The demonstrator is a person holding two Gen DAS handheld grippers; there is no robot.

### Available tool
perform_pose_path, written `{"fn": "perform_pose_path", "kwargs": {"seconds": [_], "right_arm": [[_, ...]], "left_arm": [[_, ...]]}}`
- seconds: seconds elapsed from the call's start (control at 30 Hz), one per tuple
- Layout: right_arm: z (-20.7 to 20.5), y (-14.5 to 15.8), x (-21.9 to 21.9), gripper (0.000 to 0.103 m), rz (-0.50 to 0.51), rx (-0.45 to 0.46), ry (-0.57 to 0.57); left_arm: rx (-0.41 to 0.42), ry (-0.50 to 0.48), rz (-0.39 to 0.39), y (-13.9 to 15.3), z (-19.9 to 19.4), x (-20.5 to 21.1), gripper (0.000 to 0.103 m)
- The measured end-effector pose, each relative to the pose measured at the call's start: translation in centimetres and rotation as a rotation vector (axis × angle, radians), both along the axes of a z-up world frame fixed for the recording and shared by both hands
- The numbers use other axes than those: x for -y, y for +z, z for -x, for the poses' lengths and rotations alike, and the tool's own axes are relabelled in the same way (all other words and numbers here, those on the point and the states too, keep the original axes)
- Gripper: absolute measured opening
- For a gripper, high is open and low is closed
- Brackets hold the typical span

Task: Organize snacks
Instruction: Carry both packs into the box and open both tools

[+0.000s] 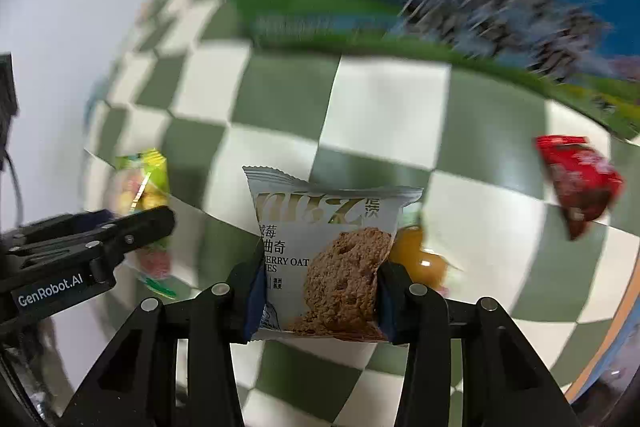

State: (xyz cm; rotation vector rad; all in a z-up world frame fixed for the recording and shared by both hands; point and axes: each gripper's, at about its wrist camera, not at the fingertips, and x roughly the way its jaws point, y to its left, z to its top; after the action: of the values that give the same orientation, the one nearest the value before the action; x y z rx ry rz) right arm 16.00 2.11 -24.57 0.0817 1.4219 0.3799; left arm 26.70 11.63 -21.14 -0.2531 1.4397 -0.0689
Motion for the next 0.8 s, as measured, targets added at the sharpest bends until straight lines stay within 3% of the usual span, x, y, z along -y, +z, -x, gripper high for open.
{"fn": "perform_pose_path", "kwargs": {"seconds": [0.17,0.27,0.4,0.6,0.8], "right_arm": [[-4.4,8.7,6.2,0.047,-0.118,0.107,-0.083],[-9.5,13.3,10.8,0.047,-0.159,0.173,-0.128],[-14.8,17.0,14.8,0.047,-0.122,0.25,-0.15],[-23.0,15.8,18.3,0.047,-0.08,0.199,-0.168],[-28.3,10.0,19.7,0.048,-0.051,0.07,-0.197]], "left_arm": [[0.127,-0.093,0.092,7.5,-4.5,5.2,0.045],[0.158,-0.142,0.131,9.6,-7.7,8.2,0.045],[0.182,-0.199,0.105,10.9,-12.9,11.6,0.045],[0.077,-0.206,0.059,7.9,-20.1,14.5,0.045],[-0.013,-0.183,0.005,3.3,-23.7,14.9,0.046]]}}
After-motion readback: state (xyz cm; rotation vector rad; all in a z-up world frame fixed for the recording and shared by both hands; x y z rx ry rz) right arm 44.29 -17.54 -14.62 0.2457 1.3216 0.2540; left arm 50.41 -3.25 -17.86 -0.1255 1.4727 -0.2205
